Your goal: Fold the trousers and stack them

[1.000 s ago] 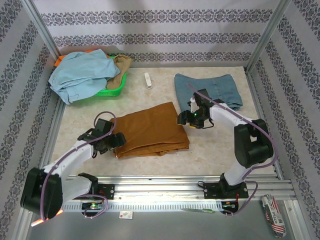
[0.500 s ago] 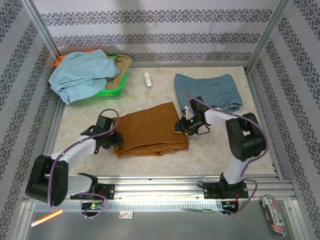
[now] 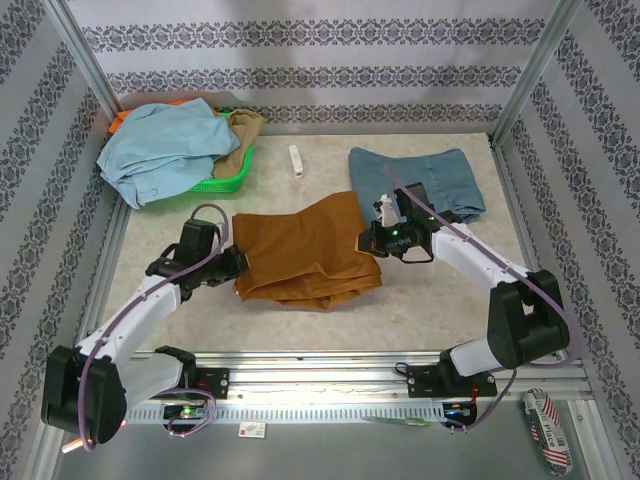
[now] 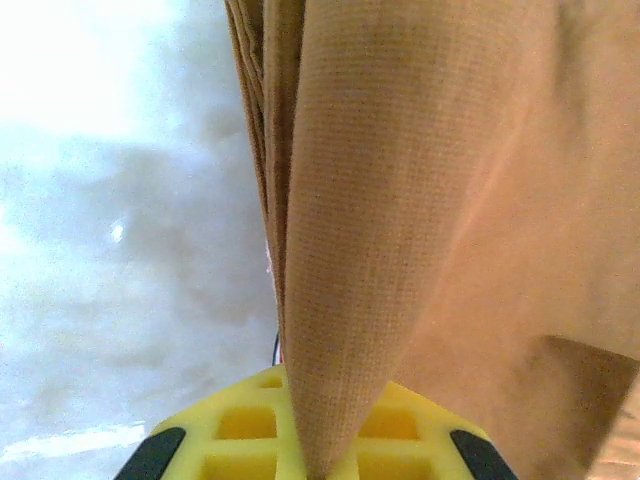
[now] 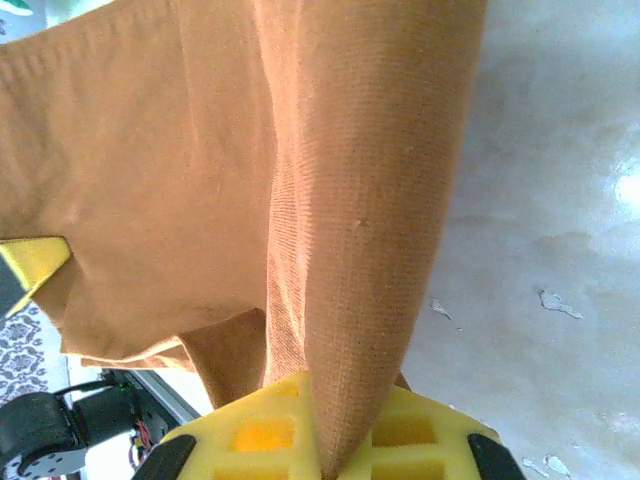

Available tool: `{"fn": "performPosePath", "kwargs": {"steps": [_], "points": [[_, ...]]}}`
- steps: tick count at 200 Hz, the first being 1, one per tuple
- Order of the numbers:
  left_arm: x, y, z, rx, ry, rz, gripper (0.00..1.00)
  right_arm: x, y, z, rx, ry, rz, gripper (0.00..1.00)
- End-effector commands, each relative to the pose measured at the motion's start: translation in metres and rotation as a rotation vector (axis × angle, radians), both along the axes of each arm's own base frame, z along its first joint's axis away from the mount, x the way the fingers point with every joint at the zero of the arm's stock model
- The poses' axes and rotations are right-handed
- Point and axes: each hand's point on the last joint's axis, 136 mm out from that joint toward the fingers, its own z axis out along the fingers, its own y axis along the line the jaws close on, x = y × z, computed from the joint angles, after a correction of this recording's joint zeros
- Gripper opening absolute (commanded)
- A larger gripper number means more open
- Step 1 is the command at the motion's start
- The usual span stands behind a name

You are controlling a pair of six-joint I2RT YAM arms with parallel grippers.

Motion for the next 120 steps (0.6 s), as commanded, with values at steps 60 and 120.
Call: {"fn": "performPosePath", "kwargs": {"steps": [60,120], "points": [[0.052,-0.033,0.091,-0.048,-0.199,-0.046,0.00,0.056,-0.058,0.085,-0.067,-0.208,-0.222,0.00],[0.143,-0.154,0.124,0.015,-0.323,-0.229,0.00,0.129,-0.179,0.122,-0.237,-0.266,-0.533,0.00]]}}
